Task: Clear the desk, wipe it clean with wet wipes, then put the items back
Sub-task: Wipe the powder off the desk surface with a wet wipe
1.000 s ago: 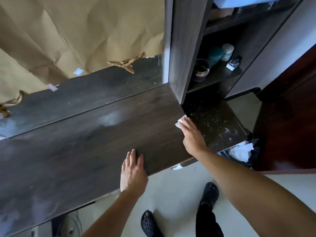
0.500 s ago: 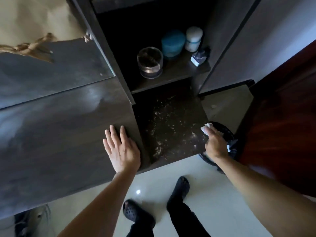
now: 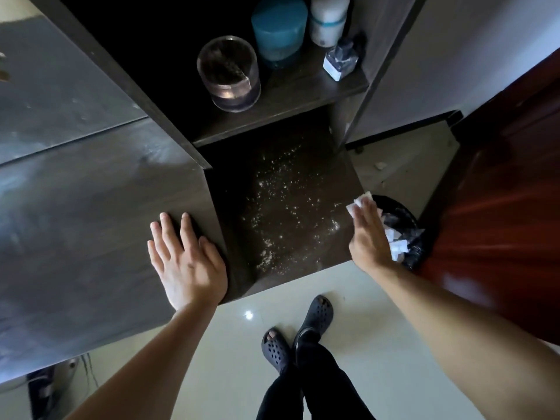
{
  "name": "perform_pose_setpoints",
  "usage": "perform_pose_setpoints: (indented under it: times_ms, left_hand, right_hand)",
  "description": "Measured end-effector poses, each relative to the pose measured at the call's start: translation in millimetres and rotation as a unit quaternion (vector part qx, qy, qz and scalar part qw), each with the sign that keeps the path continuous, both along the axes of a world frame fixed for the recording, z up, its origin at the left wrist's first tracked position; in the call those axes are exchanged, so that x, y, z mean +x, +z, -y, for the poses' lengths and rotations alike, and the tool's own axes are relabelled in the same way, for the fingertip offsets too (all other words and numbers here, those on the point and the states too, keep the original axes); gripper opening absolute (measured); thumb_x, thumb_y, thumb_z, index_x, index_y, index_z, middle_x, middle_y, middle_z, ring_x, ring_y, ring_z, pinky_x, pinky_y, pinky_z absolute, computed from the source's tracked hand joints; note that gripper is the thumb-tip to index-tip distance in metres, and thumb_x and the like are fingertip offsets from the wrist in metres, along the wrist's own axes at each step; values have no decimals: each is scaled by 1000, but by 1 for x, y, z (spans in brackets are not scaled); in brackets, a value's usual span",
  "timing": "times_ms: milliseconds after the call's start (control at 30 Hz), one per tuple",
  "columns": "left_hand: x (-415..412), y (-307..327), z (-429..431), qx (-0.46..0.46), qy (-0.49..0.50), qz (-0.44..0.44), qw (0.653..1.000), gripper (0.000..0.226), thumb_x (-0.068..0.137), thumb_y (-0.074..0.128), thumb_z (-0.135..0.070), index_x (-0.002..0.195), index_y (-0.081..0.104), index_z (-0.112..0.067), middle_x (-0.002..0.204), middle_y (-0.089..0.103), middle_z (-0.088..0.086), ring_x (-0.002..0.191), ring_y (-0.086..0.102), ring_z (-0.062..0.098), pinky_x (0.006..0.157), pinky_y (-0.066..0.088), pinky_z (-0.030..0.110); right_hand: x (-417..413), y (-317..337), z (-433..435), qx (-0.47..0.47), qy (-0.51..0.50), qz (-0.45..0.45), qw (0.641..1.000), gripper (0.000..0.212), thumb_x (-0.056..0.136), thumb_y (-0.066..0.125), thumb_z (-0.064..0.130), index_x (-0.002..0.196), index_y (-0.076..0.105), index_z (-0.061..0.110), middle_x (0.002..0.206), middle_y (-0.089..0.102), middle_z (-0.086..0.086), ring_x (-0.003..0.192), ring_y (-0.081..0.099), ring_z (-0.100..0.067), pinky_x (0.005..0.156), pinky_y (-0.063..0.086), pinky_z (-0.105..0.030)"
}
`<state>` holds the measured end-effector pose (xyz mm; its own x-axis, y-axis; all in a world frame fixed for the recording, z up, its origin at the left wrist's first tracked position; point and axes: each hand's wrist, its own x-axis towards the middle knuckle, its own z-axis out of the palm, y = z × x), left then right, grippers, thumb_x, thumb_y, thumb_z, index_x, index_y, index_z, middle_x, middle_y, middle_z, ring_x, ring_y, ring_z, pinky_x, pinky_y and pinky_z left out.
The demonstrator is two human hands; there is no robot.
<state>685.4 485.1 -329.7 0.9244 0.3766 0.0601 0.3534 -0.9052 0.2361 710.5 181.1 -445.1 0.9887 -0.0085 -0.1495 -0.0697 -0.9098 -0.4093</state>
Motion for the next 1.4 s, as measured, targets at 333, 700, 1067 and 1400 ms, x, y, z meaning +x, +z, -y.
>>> perform_pose_setpoints:
  times_ms: [333,700,1067,1400]
  left_hand:
    - [0,0,-1,1,0,-8,1000,54,90,31,-25,141,38,-7,154,24,20,144,14,37,118,10,48]
    - [-1,2,-1,-7,-11,-12,1000,56,91,29,-28,141,38,-5,153,23,22,143,14,38,117,11,51]
    - [5,0,-2,11,-13,-27,999,65,92,29,-46,143,35,-6,155,20,22,145,10,35,118,9,49]
    - [10,3,0,23,-3,-34,999,82,83,37,-64,143,36,-8,155,20,19,146,9,33,119,9,46]
  right_hand:
    - [-7,6,4,29,172,21,984,60,80,38,-22,131,48,7,147,37,-14,140,28,-27,108,35,-45]
    - [-91,12,-55,70,266,-14,961,71,77,23,-14,143,36,8,156,21,-6,145,13,-16,115,26,-30]
    - [51,2,-48,6,149,43,988,55,82,47,-11,135,45,1,148,35,-17,140,27,-32,113,30,-39]
    - [120,-4,-14,-24,167,17,986,46,96,41,5,140,35,-3,153,23,-20,143,17,-34,115,22,-46]
